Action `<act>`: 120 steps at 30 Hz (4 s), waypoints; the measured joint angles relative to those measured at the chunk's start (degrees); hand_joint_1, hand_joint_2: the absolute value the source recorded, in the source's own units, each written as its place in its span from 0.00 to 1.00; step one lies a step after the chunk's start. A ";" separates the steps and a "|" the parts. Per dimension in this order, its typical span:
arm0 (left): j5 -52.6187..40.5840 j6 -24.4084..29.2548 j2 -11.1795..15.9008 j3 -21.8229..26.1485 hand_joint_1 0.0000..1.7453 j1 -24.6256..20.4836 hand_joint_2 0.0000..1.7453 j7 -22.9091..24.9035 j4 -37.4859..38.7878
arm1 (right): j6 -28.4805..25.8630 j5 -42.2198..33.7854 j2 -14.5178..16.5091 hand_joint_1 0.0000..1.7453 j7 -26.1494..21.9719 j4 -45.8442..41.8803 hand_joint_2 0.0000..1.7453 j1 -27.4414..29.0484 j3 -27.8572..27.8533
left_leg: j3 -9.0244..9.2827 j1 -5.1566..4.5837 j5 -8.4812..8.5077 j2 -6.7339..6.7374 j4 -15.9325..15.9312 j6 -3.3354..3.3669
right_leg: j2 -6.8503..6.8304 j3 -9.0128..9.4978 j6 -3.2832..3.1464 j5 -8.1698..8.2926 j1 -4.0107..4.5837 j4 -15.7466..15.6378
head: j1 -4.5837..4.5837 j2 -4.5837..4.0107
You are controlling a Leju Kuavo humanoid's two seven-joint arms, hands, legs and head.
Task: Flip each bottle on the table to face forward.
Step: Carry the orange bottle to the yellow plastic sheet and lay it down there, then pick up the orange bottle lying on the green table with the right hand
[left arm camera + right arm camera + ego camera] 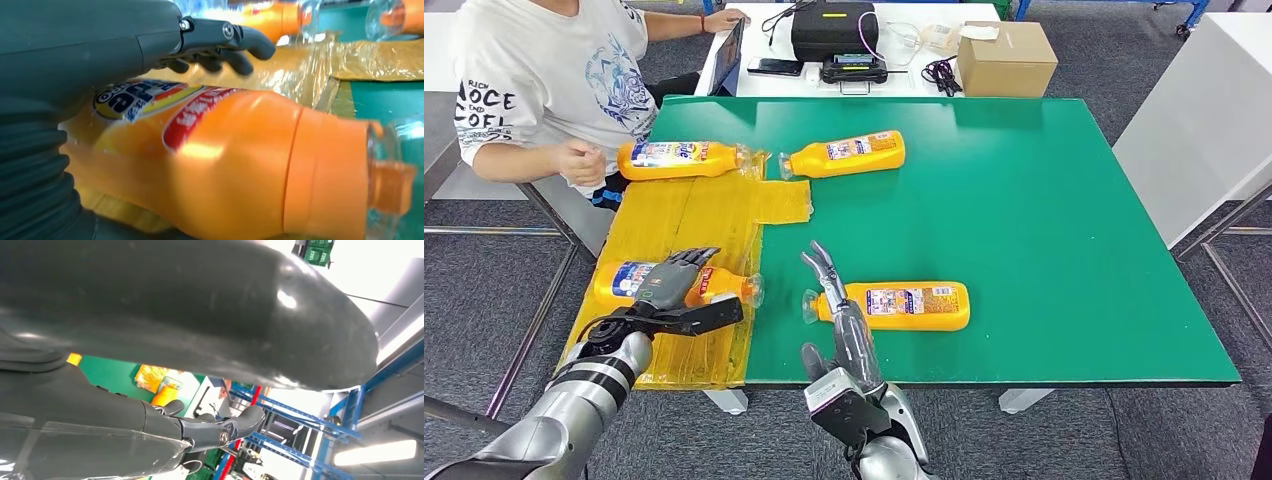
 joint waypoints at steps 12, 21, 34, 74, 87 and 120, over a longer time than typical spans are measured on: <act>10.36 -9.45 0.07 4.77 0.00 -0.83 0.00 -3.74 -0.02 | 0.68 -0.64 0.40 0.00 0.34 2.43 0.00 -0.06 -1.02 | 0.27 0.00 0.19 -0.11 -0.03 -0.10 | -0.02 0.24 -0.17 0.13 0.01 -0.01 | 0.00 0.00; 25.25 -11.54 -1.23 8.93 0.00 0.71 0.00 -10.51 -1.78 | 0.74 -1.03 0.75 0.00 0.61 4.89 0.00 -0.51 -1.31 | 0.21 0.00 0.23 -0.09 -0.03 -0.07 | -0.01 0.16 -0.16 0.16 0.00 0.00 | 0.01 0.00; 32.09 25.70 -10.39 17.77 0.00 11.21 0.75 -21.98 -24.59 | -6.05 15.55 0.66 0.00 7.40 6.90 1.00 -1.73 -0.40 | -0.55 0.00 0.26 0.02 0.01 -0.01 | 0.01 -0.60 -0.06 0.23 0.01 0.00 | 0.00 0.00; 40.12 25.61 -10.65 10.55 0.00 20.44 1.00 -22.00 -22.86 | 23.40 17.38 -11.86 0.00 24.76 27.24 1.00 -22.60 -14.35 | -0.75 -0.06 0.30 -0.03 0.04 0.04 | 0.00 -0.76 0.06 0.31 -0.03 0.00 | -0.01 0.00; 29.17 25.63 -11.79 10.64 0.00 20.57 1.00 -22.00 -22.81 | 31.34 7.11 -17.81 0.00 23.61 31.16 1.00 -26.89 -7.44 | -0.75 -0.07 0.29 -0.03 0.05 0.05 | 0.00 -0.77 0.07 0.32 -0.04 -0.01 | -0.02 0.00; 37.98 25.63 -12.61 6.22 0.00 17.82 1.00 -22.00 -16.94 | 39.55 5.85 -31.73 0.00 30.42 26.77 1.00 -31.87 8.45 | -0.77 -0.08 0.29 -0.05 0.08 0.05 | 0.00 -0.78 0.11 0.35 -0.04 -0.01 | -0.04 0.00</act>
